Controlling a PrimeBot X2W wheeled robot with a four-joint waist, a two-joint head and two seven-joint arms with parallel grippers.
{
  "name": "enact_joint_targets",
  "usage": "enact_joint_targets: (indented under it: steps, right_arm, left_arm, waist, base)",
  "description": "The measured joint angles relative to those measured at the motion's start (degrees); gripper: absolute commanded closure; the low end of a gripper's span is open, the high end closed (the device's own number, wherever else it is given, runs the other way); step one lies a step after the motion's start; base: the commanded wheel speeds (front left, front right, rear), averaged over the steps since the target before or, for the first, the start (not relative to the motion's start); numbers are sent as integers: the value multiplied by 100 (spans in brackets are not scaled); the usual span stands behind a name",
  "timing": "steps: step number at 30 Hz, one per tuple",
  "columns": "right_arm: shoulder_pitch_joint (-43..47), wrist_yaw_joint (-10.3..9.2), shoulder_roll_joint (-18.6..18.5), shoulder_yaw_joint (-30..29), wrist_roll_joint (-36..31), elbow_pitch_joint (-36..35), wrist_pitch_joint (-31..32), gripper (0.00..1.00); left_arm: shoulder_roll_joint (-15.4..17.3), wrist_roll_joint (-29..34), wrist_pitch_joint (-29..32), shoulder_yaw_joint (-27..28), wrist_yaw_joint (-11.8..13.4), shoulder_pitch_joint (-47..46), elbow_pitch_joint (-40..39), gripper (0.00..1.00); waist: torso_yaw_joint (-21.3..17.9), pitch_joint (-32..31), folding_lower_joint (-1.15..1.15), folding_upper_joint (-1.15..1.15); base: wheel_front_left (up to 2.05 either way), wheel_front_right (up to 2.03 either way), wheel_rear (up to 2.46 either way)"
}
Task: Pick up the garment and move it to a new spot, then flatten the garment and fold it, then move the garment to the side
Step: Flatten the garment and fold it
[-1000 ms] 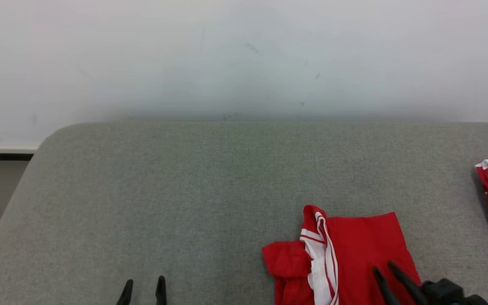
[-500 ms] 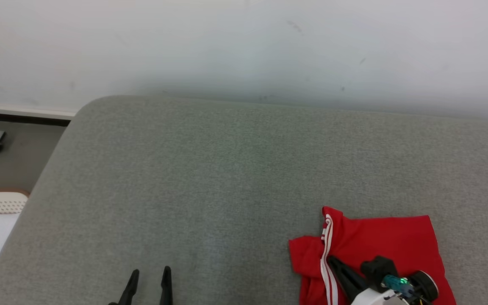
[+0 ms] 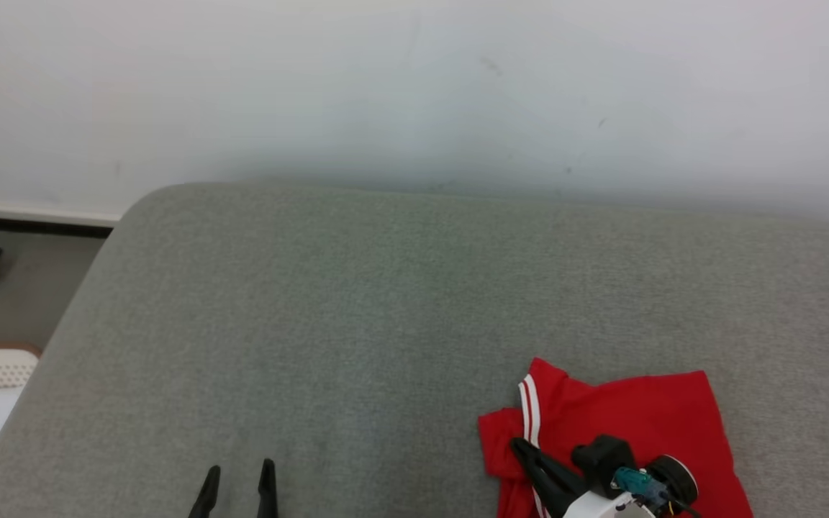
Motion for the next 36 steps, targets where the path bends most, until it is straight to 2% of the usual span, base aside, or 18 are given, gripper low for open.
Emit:
enact_joint_targets:
  steps: [2, 3, 4, 5, 6, 9, 16, 22, 30, 36]
  right_arm:
    - [37, 0, -51, -36, 79, -149, -118, 75]
    - [83, 0, -93, -79, 116, -263, -183, 59]
    - [154, 0, -167, -148, 144, -377, -234, 50]
    - [231, 0, -272, -227, 148, -493, -274, 20]
    - [308, 0, -389, -338, 142, -624, -344, 0]
    - [541, 0, -754, -784, 75, -1050, -475, 0]
    - [1262, 0, -1308, -1976, -71, -1890, -634, 0]
    - [1809, 0, -1440, -2753, 29, -2087, -694, 0]
    - [2175, 0, -1459, -2892, 310, -1749, -719, 0]
    - [2104, 0, -1543, -2671, 666, -1790, -716, 0]
  left_arm:
    - [0, 2, 0, 43, -23, 28, -11, 0]
    - [0, 9, 0, 75, -23, 43, -20, 0]
    - [1, 11, -1, 104, -23, 70, -31, 0]
    - [1, 23, -1, 131, -24, 105, -43, 0]
    - [1, 32, 0, 155, -24, 133, -62, 0]
    - [0, 63, -1, 221, -43, 140, -127, 0]
    - [0, 119, -1, 289, -89, 220, -191, 0]
    - [0, 192, -1, 302, -125, 284, -252, 0]
    - [1, 278, -1, 308, -152, 373, -299, 0]
    - [1, 299, -1, 293, -162, 370, -343, 0]
  waist:
    - [-84, -71, 0, 0]
    - [-126, -111, 0, 0]
    - [-175, -153, 0, 0]
    - [-229, -186, 0, 0]
    - [-286, -214, 0, 0]
    - [-460, -290, 0, 0]
    - [-772, -424, 0, 0]
    - [-829, -473, 0, 0]
    - [-789, -479, 0, 0]
    - [-745, -440, 0, 0]
  base:
    - [0, 0, 0]
    - [0, 0, 0]
    - [0, 0, 0]
    - [0, 0, 0]
    - [0, 0, 0]
    - [0, 0, 0]
    - [0, 0, 0]
    - [0, 0, 0]
    - [0, 0, 0]
    - [0, 0, 0]
